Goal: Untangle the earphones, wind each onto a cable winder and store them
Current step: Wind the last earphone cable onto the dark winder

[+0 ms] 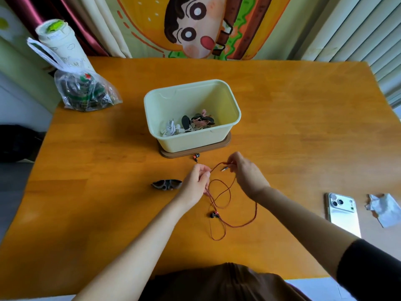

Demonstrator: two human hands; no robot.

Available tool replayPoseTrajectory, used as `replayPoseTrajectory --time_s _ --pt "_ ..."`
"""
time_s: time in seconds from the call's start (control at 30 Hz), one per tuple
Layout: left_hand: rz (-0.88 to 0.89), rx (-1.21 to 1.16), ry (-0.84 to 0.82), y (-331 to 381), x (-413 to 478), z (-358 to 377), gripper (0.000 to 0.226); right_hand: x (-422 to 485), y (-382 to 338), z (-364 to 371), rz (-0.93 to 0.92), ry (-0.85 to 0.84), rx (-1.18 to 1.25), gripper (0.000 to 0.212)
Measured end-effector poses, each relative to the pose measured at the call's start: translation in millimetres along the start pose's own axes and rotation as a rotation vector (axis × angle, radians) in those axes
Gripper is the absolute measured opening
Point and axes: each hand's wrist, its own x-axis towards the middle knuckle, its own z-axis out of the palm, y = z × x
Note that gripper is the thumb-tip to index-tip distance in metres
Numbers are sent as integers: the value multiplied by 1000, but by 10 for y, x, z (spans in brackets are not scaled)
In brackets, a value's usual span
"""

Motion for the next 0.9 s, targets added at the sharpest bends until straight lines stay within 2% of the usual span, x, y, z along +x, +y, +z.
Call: replayPoseTrajectory --time_s 0.13,0.27,0.33,0.47,0.5,0.57,0.63,0.7,0.8,0.87,0.9 --pt "56 196 -127 91 -55 -156 24 97 229 -338 145 174 -25 20" --pt "65 293 -69 117 -103 -303 29 80 471 -550 329 241 -29 25" --pt "58 210 -12 144 -110 -339 29 26 545 -576 389 211 -37 22" --pt "4 -328 19 332 -155 -352 31 -49 642 -514 494 200 -37 23" --pt "19 -318 36 382 -174 -364 32 -57 657 -518 529 217 10 23" --pt "80 -84 93 376 -155 -412 32 -64 632 -572 596 272 167 23" --pt "130 276 127 260 -117 -497 32 -61 529 -663 614 348 330 24" --pt "57 520 130 103 -107 -573 32 -61 360 -786 559 399 495 24" --pt "-71 739 221 9 -135 -572 22 -59 41 -952 422 372 593 24" --pt "26 826 358 55 -140 -500 20 -79 -209 -1023 339 312 607 23" --pt "153 783 416 132 -156 -447 24 -94 -339 -1042 296 271 624 23"
